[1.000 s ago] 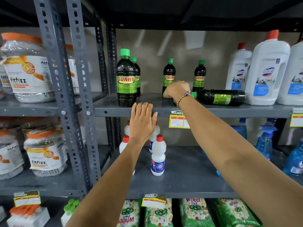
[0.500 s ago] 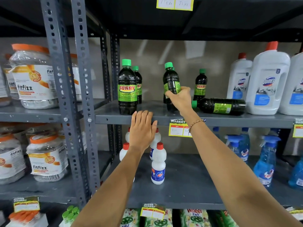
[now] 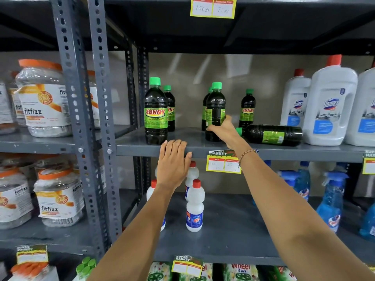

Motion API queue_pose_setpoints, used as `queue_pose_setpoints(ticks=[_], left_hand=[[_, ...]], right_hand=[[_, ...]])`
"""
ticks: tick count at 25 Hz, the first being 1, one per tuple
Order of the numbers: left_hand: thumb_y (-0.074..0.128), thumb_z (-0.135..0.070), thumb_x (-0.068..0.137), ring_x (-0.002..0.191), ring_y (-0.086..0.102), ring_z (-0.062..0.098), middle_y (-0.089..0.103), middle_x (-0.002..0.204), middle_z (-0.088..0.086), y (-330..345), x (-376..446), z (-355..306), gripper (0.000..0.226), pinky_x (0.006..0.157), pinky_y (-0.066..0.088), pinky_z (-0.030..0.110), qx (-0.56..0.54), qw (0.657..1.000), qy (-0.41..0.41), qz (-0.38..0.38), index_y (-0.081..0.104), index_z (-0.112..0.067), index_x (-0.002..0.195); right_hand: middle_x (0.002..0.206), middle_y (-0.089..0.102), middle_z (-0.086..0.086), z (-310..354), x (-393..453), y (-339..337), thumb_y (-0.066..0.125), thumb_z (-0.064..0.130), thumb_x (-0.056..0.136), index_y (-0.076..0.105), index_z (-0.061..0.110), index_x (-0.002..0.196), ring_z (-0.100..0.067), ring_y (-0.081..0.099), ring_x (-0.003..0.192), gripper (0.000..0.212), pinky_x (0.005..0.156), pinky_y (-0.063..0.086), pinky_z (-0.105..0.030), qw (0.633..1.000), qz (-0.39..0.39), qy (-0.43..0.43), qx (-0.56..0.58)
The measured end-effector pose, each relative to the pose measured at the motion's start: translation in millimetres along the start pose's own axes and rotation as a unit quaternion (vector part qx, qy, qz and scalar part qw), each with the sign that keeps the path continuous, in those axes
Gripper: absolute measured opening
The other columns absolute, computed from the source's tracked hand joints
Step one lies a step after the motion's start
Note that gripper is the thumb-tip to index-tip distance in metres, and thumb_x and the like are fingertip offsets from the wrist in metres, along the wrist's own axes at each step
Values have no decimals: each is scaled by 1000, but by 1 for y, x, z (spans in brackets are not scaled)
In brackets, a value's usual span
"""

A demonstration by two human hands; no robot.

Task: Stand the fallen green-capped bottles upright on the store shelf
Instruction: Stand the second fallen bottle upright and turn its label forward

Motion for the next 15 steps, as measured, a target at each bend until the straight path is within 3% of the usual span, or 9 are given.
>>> queue_pose_setpoints(ticks=[3,7,12,15], left_hand=[[33,-37,98,114,53,26,60,118,6,1,0,1,39,111,23,37,-2,1000,0,1,53,-11,119],[34,-37,98,114,53,26,60,118,6,0,0,1,39,111,23,37,-1,1000,-4,1,54,-11,119],[33,-37,98,113,53,26,60,117,6,0,-1,0,39,111,24,37,-4,1000,-2,0,54,-12,118],[34,-37,98,112,53,26,60,116,6,0,0,2,38,110,25,37,-8,1000,-3,-4,54,-11,117]], right_hand=[[107,57,-6,-3,0,-3,74,10,74,37,6,126,-22,57,106,64,85,45,-30,1000,-12,9,-26],[112,62,-6,-2,1,-5,88,31,59,48,5,119,-22,60,105,77,89,50,-32,996,-44,-7,-82],[110,58,-6,-6,0,-5,82,18,68,43,5,120,-21,57,106,66,83,43,-28,994,-23,24,-106],[116,57,-7,0,-2,-5,87,35,60,48,4,118,-22,55,108,77,94,47,-34,987,-45,2,-154]])
Point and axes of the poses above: each hand's wrist, its own x-axis towards the middle knuckle, its own y-axis out of the palm, z = x × y, the point moved 6 cm from there along x, towards the middle knuckle
